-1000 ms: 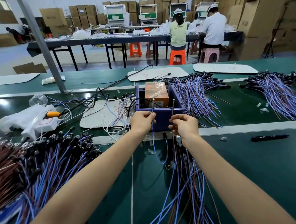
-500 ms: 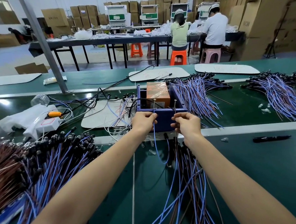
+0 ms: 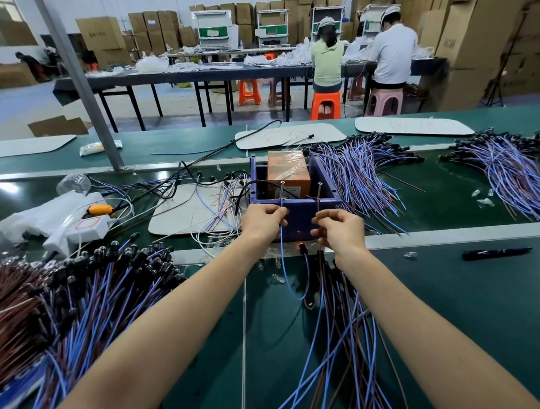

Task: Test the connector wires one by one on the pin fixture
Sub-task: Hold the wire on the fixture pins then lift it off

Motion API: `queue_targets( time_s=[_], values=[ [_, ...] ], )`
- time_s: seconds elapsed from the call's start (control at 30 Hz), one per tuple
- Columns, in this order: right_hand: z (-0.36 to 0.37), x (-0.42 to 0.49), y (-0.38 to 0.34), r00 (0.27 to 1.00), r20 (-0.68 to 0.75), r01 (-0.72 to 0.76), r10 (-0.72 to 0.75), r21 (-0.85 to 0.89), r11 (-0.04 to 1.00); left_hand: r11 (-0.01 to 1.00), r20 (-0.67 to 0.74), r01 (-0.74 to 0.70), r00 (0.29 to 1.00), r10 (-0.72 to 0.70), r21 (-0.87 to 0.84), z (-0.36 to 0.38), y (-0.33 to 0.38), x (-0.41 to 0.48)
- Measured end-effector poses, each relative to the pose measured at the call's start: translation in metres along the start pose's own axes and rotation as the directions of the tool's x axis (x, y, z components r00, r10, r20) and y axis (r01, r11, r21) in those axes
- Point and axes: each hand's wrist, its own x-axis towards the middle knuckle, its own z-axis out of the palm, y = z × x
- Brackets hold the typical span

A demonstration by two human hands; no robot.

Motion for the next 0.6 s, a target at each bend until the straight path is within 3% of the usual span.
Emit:
queue_targets(
  time_s=[0.4,0.5,0.53,0.6],
  values=[
    [-0.002,-0.002,-0.003,1.0,0.028,-0.008,0.008,0.026,1.0,1.0,0.03,0.015,0.999,-0.015,0.022,-0.003,0.007,-0.007],
    [-0.018,-0.021,-0.014,0.986,0.16,-0.056,0.056,0.001,0.998,0.998,0.283,-0.011,0.959,-0.007,0.061,-0.021,0.015,-0.03],
    [-0.028,-0.031,-0.018,0.963,0.257,-0.077,0.079,-0.017,0.997,0.995,0.434,-0.033,0.901,-0.01,0.091,-0.031,0.016,-0.042],
    [-0.051,-0.057,-0.022,0.86,0.493,-0.106,0.13,-0.077,0.991,0.985,0.718,-0.08,0.694,-0.057,0.156,-0.054,0.011,-0.066]
  ],
)
